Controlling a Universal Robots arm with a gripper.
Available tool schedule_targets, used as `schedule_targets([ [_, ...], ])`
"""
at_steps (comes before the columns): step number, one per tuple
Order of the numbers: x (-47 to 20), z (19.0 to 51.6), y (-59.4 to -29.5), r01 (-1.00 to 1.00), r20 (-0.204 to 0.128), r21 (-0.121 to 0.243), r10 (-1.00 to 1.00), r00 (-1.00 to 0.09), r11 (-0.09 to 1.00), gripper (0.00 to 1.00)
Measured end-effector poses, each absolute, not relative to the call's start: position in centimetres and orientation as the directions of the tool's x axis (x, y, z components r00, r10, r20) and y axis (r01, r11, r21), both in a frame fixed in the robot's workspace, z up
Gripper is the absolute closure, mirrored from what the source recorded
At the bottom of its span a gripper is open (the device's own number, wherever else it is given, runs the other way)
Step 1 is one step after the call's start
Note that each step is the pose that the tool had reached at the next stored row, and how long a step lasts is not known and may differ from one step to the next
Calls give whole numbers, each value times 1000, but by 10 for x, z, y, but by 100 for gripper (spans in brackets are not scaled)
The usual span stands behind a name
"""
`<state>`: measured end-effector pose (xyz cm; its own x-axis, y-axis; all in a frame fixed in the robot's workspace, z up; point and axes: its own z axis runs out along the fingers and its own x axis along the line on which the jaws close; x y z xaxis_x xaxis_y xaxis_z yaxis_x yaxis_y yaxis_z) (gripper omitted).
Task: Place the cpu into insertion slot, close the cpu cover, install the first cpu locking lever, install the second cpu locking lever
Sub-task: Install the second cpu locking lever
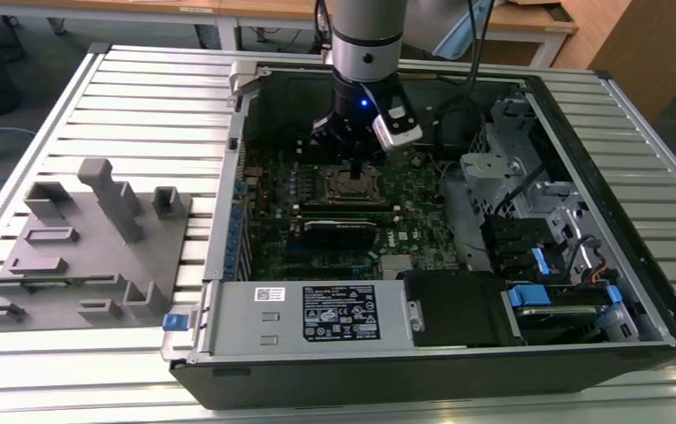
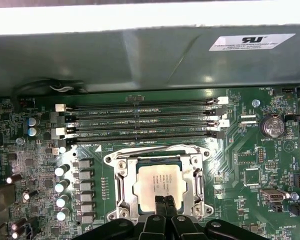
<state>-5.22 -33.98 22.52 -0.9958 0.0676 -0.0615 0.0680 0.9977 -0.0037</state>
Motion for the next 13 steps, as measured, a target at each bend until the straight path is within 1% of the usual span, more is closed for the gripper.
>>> schedule_targets([
  [13, -52, 230, -340, 68, -61, -4, 68, -996, 998, 89],
])
